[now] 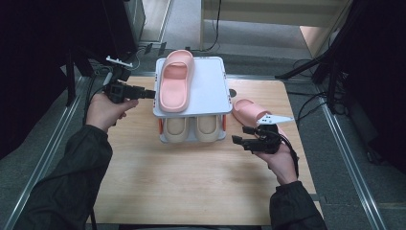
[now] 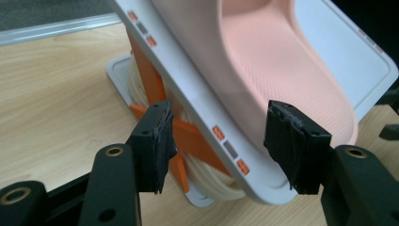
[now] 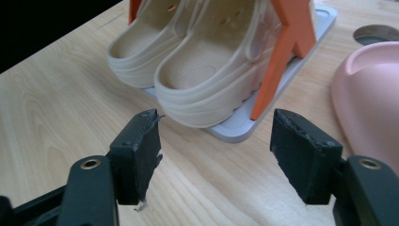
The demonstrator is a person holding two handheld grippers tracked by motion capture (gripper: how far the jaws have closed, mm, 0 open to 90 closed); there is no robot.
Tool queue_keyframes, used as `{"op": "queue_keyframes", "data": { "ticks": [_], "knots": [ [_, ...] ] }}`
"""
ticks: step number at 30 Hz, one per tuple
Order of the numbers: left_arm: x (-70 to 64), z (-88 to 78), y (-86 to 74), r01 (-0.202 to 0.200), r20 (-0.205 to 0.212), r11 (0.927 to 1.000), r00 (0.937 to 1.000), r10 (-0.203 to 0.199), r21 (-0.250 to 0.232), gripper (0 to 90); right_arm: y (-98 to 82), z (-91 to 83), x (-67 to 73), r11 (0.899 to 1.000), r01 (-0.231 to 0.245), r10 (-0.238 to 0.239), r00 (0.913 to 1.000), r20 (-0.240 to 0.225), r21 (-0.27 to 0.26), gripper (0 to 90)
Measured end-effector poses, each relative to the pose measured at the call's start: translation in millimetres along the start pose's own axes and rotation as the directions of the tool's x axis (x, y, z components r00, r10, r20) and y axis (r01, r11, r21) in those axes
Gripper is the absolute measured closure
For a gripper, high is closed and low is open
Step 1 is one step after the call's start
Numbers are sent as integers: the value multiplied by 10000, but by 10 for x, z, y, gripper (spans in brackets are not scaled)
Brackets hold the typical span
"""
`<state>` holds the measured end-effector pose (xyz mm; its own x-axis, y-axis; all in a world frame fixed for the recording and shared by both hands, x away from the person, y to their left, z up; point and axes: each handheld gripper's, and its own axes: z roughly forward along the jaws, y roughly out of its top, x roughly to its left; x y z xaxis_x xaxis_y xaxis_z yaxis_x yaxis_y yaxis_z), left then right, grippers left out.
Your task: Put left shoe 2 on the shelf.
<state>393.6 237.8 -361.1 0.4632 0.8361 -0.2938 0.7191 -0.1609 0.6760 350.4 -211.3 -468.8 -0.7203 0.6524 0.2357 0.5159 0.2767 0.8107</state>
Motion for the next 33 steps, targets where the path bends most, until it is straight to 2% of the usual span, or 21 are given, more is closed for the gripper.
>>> {"op": "queue_keyframes", "data": {
  "ticks": [4, 6, 9, 11, 13, 17, 24, 28, 33],
  "knots": [
    [4, 34, -181, -51, -16, 10000, 10000, 51, 4, 424, 19, 9, -68, 9997, -204, 203, 9998, -47, -100, 293],
    [1, 56, -260, -76, -34, 10000, 10000, 76, 64, 418, 31, 8, -88, 9995, -152, 148, 9998, -119, -276, 285],
    [25, 50, -370, 153, 360, 9995, 9993, -142, -289, 386, 46, 23, -109, 9993, -159, 168, 9995, 264, -335, 287],
    [32, 33, -422, 249, 440, 9991, 9988, -234, -337, 382, 40, 29, -144, 9994, -127, 132, 9998, 164, -320, 292],
    [27, 35, -476, 30, 294, 9999, 9996, -26, -138, 392, 29, 34, -194, 9997, -87, 93, 9994, 330, -209, 350],
    [48, 54, -612, 49, 306, 10000, 9995, -48, -28, 392, 11, 32, -336, 9995, -315, 314, 9975, 641, 15, 456],
    [88, 89, -847, 148, 354, 9998, 9993, -144, -110, 390, 3, -19, -502, 9993, -296, 318, 9929, 1144, -208, 637],
    [72, 120, -973, -123, 266, 9998, 9996, 126, -140, 385, 0, -36, -587, 9986, -475, 504, 9896, 1349, -245, 763],
    [83, 163, -1106, -200, 276, 9995, 9994, 206, -235, 380, -24, -38, -703, 9972, -723, 742, 9851, 1550, -178, 853]
  ]
}}
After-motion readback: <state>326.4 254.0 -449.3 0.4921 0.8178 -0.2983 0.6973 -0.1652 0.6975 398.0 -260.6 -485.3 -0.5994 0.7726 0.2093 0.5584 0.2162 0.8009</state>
